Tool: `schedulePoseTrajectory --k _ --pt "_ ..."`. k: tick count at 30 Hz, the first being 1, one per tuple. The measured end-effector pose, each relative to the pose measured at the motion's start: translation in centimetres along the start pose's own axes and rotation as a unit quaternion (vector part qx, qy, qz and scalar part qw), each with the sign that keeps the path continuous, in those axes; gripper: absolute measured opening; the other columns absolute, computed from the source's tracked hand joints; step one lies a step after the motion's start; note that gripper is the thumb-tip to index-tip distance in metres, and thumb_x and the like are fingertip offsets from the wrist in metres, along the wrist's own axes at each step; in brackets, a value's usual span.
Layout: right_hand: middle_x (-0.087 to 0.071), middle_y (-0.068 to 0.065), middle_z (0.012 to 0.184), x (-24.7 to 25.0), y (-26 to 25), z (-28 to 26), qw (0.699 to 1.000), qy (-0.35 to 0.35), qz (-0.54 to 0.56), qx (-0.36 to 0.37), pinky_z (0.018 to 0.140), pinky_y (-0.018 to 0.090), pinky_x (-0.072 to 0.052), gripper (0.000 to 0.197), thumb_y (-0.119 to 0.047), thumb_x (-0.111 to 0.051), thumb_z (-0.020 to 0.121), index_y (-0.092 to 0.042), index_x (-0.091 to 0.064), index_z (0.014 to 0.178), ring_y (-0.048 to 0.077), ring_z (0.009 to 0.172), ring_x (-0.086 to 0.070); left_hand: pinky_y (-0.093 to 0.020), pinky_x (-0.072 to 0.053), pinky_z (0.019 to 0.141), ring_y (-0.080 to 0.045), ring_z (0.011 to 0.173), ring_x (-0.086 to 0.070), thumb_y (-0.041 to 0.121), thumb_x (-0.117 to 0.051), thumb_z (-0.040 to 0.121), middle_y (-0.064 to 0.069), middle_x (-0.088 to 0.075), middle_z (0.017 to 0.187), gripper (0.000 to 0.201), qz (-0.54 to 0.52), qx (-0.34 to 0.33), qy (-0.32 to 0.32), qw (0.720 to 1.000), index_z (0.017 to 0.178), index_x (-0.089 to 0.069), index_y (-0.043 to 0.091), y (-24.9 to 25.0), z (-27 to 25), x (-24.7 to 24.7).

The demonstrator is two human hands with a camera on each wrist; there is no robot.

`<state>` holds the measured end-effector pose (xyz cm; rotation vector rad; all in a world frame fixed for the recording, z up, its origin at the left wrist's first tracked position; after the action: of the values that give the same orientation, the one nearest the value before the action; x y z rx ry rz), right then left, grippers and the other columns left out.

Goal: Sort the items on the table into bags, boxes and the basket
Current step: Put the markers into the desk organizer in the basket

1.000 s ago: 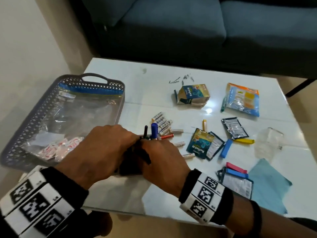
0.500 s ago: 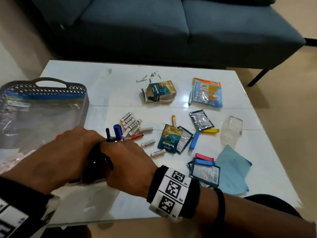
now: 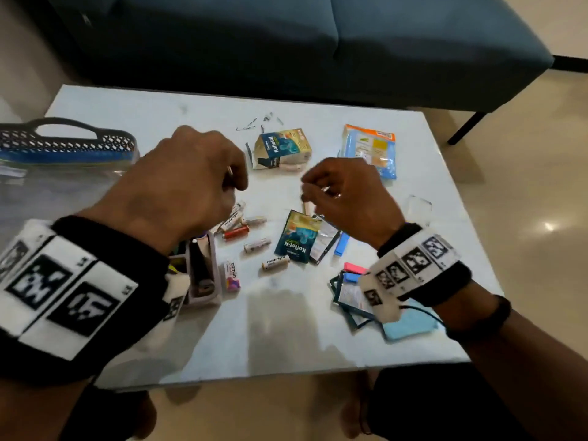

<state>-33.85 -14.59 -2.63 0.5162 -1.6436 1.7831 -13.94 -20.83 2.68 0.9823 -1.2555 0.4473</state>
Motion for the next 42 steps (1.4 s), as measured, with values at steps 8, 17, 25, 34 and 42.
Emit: schedulePoseTrajectory --k 8,17,25,34,42 --pt "-0.071 -0.013 0.093 -1.6 6.0 -2.1 0.965 -0.169 -0.201 -0.021 0.079 0.041 -0.058 0.022 -0.029 -0.077 0.087 -0.025 -0.071 0.109 0.013 0.080 -0.065 -0.041 -0.060 0.083 -0.012 0.080 -0.068 0.025 -0.080 0.083 0.012 -0.069 0.085 0.016 0.004 0.048 0.003 0.999 0.091 -0.071 0.036 -1.7 1.1 -0.3" --pt "-0.063 -0.005 0.130 -9.9 -0.8 -2.5 0.942 -0.279 -0.165 0.082 0.091 0.027 -0.048 0.057 -0.048 -0.079 0.082 -0.026 -0.062 0.132 0.016 0.115 -0.059 -0.039 -0.057 0.091 -0.013 0.097 -0.066 0.044 -0.076 0.087 0.009 -0.072 0.101 0.023 0.045 0.079 0.015 0.996 0.105 -0.074 0.031 -3.5 1.2 0.2" --pt "-0.061 0.002 0.111 -16.0 -3.3 -3.3 0.920 -0.297 -0.191 0.169 0.080 0.043 -0.053 0.037 -0.038 -0.077 0.082 -0.020 -0.062 0.110 0.025 0.112 -0.052 -0.040 -0.057 0.092 -0.011 0.100 -0.065 0.045 -0.073 0.089 0.011 -0.071 0.099 0.022 0.020 0.078 -0.001 0.997 0.106 -0.074 0.031 -4.3 1.4 0.4" --pt "-0.077 -0.004 0.096 -9.9 -2.8 0.5 0.975 -0.156 0.120 -0.104 0.076 0.026 -0.063 0.024 -0.017 -0.085 0.079 -0.017 -0.072 0.101 0.012 0.085 -0.076 -0.044 -0.039 0.111 -0.016 0.131 -0.045 0.086 -0.070 0.049 0.010 -0.057 0.132 0.097 0.073 0.032 -0.115 0.990 0.134 -0.058 0.042 -7.7 -3.5 1.9" --pt "-0.064 0.028 0.131 -10.4 -9.2 -2.2 0.672 -0.260 0.652 -0.236 0.091 0.033 -0.058 0.039 -0.016 -0.071 0.081 -0.002 -0.072 0.117 0.033 0.114 -0.069 -0.053 -0.017 0.124 -0.024 0.154 -0.014 0.080 -0.077 0.055 -0.002 -0.030 0.162 0.100 0.121 0.019 -0.126 0.984 0.144 -0.046 0.046 -9.6 -5.4 1.3"
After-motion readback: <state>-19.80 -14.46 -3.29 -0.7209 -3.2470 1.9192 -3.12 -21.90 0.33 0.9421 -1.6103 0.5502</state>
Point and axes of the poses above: each hand's wrist, its own z-axis towards the middle knuckle, its own x-axis out of the back of the hand, y = z × x, the point moved 7 cm from there along z, towards the middle knuckle
